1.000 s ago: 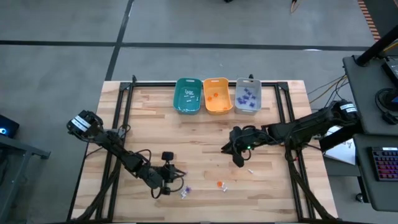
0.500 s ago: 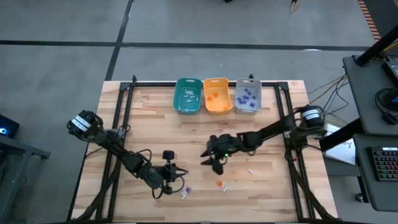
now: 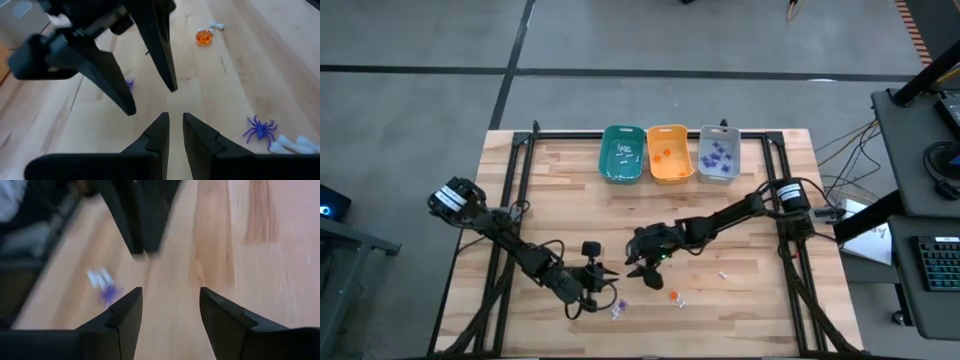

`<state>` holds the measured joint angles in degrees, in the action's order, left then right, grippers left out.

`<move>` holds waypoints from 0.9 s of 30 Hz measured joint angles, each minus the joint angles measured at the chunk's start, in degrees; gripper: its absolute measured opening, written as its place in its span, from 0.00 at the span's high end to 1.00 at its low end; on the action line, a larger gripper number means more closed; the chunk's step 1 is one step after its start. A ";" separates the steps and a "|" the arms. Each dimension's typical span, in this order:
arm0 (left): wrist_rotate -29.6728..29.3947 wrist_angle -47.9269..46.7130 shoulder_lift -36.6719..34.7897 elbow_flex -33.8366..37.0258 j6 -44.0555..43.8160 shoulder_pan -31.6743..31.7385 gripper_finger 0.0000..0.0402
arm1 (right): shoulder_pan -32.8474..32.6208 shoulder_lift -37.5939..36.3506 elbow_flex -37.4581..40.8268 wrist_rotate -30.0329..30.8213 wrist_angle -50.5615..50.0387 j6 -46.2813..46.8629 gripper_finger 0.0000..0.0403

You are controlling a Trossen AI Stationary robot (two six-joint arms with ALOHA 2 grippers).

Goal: Sort Halloween decoration
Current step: Put the purple spider toy into the gray bin

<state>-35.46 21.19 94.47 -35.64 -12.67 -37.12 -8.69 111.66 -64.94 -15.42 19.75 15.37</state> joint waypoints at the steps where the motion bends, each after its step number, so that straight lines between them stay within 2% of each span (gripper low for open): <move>1: 0.00 0.00 0.01 0.00 -0.02 0.00 0.91 | 0.10 0.02 -0.69 0.14 -3.04 -0.82 0.54; 8: 0.07 -0.46 0.01 0.07 -0.01 0.00 0.91 | 0.22 -1.72 -2.95 3.89 -17.61 -7.15 0.56; 13: 0.08 -0.12 0.19 0.07 1.61 0.61 0.91 | 0.37 -4.09 -2.46 6.61 -24.86 -8.38 0.58; 21: 0.80 5.07 2.31 0.09 9.98 5.36 0.91 | 0.36 -7.56 -1.72 6.63 -33.47 -4.20 0.60; 27: 5.46 7.42 4.42 0.09 13.70 10.95 0.91 | 0.33 -10.96 0.15 6.57 -40.02 -4.45 0.60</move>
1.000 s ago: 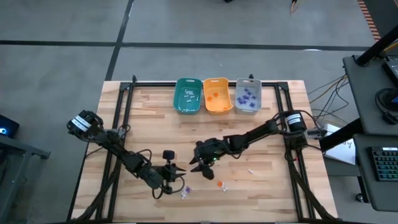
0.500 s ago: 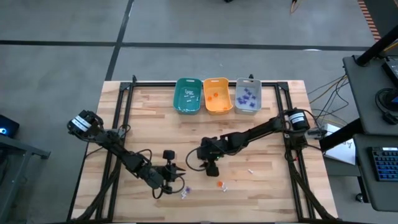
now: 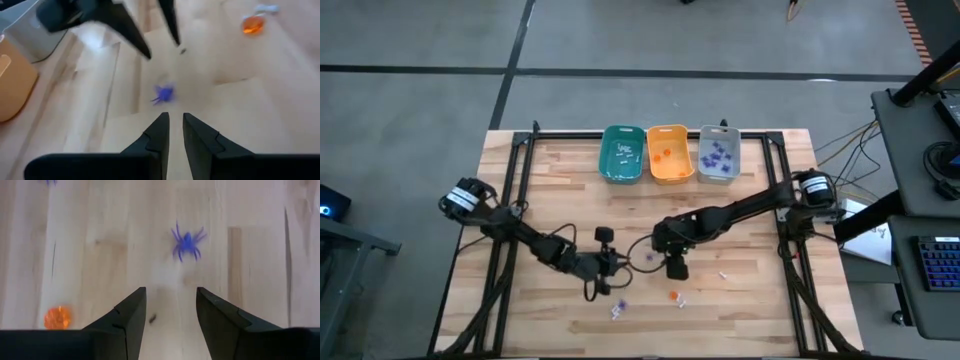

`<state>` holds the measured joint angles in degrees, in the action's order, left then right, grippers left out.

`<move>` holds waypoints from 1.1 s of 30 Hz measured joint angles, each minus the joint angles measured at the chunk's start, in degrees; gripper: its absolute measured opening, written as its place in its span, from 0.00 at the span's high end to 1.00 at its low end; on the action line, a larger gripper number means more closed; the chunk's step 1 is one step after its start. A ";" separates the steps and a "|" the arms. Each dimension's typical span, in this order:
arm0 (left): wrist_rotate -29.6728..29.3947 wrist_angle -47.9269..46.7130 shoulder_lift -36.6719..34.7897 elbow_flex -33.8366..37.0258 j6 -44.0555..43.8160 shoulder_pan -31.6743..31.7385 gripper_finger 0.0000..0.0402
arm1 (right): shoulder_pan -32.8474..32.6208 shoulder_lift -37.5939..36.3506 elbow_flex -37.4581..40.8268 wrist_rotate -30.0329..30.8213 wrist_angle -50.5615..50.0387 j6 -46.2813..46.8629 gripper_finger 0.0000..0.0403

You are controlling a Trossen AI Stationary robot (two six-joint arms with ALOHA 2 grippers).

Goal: Sort Halloween decoration
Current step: Put the purple spider toy into the gray bin

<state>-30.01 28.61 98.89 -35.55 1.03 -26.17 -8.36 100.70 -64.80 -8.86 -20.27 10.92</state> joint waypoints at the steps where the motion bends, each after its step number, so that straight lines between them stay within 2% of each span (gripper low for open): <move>1: 0.69 0.59 0.38 0.00 0.61 0.95 0.91 | 0.00 -0.75 0.85 0.01 -0.09 -0.25 0.60; 6: 2.81 8.21 4.01 0.00 3.55 5.51 0.91 | 0.02 -2.88 6.49 0.02 6.29 0.10 0.61; 10: 8.33 17.76 8.16 -0.10 4.47 7.92 0.91 | 0.02 -2.60 10.89 -0.03 15.52 4.04 0.60; 13: 10.06 21.53 11.66 -1.24 4.49 8.34 0.91 | 0.02 -2.42 13.30 0.01 19.53 7.91 0.60; 21: 10.18 22.02 19.47 -6.11 3.90 8.35 0.91 | 0.00 -2.45 15.99 0.28 27.01 9.91 0.60; 25: 10.02 22.41 19.79 -5.60 2.59 8.39 0.91 | -0.01 -2.45 16.36 5.03 27.86 11.19 0.60; 33: 9.71 23.58 19.31 -4.15 1.07 8.30 0.91 | -0.02 -0.32 16.35 5.46 33.35 11.63 0.59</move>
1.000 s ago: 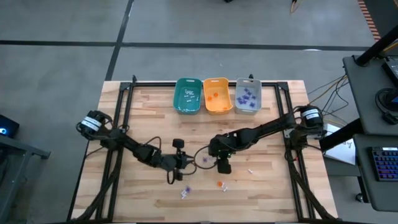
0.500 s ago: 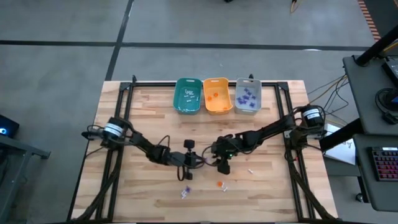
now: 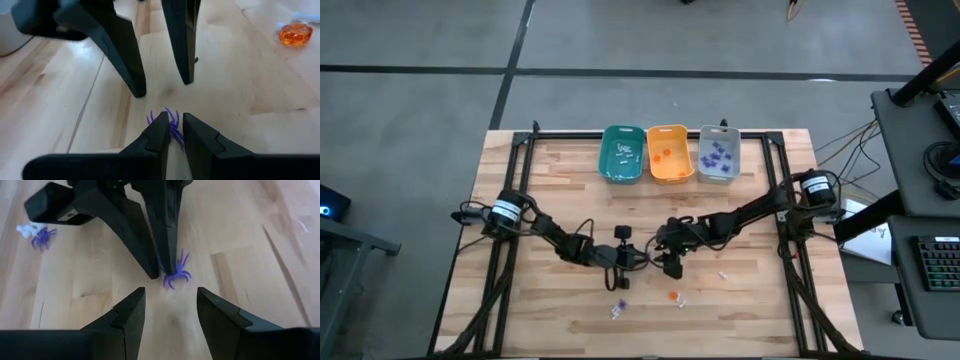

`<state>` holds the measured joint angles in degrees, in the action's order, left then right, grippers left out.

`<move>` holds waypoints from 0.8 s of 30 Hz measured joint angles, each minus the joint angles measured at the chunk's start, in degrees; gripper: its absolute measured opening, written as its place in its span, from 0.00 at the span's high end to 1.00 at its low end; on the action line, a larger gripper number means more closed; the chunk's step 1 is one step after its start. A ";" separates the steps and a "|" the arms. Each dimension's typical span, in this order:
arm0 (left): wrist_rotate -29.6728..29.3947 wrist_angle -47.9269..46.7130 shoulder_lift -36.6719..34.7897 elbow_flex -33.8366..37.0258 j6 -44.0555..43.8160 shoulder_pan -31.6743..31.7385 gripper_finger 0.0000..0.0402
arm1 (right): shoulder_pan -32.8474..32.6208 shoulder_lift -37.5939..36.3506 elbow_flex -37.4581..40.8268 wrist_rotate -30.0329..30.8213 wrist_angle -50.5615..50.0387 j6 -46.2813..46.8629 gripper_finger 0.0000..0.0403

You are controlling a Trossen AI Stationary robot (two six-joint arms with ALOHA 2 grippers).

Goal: Sort Halloween decoration
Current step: Put the purple spider toy into the gray bin

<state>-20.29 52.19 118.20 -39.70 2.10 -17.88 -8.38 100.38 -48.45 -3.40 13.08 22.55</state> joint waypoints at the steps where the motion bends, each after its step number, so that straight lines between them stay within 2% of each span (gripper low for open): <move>1: 0.04 0.41 -0.08 0.04 0.36 -0.08 0.91 | 0.00 0.46 -0.02 0.00 0.65 -0.04 0.59; 9: 0.17 -1.06 -3.14 0.17 1.91 -0.60 0.91 | 0.02 3.93 -0.07 0.22 3.94 -0.61 0.60; 14: -0.62 -9.26 -6.27 0.06 0.62 -1.15 0.91 | 0.02 4.31 -0.07 0.20 5.21 -0.52 0.60; 16: -1.26 -11.62 -6.35 0.14 -0.50 -1.10 0.91 | 0.02 4.35 -0.07 0.16 5.95 -0.44 0.61; 24: -1.30 -10.66 -3.99 -0.79 -1.15 -1.06 0.91 | 0.02 4.41 -0.04 -0.02 6.94 0.90 0.61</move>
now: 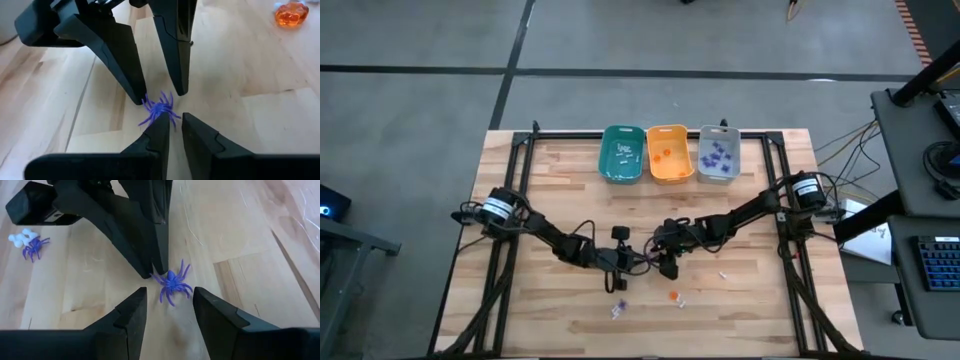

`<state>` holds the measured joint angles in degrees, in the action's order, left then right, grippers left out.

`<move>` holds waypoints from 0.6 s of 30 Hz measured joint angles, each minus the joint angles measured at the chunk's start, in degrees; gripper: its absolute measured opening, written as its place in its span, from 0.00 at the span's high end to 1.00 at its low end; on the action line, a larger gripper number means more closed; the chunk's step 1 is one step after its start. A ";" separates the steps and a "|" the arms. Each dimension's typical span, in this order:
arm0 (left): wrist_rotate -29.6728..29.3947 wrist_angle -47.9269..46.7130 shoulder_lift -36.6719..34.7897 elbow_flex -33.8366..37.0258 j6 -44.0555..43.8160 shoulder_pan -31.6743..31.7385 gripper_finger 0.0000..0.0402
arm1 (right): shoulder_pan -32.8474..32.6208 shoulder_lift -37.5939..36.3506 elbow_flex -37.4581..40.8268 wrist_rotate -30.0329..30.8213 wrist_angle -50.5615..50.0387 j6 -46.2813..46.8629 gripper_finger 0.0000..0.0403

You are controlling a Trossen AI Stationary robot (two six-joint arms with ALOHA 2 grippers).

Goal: Sort Halloween decoration
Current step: Put the purple spider toy into the gray bin

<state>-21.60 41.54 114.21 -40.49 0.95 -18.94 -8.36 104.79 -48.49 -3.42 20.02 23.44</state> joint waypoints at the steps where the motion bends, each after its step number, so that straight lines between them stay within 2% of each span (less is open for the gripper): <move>1: -0.08 0.25 0.26 -0.03 -0.18 -0.02 0.91 | 0.00 0.00 0.00 0.02 0.03 0.38 0.61; 11: -0.12 0.35 0.57 -0.02 -1.55 0.00 0.91 | 0.04 0.44 0.00 0.07 0.60 3.70 0.63; 18: -0.12 0.29 0.59 0.00 -1.72 0.00 0.91 | 0.81 0.99 -0.01 0.42 0.88 6.07 0.77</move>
<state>-21.71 41.83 114.80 -40.49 -0.77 -18.94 -7.55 105.79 -48.50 -3.00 20.90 29.51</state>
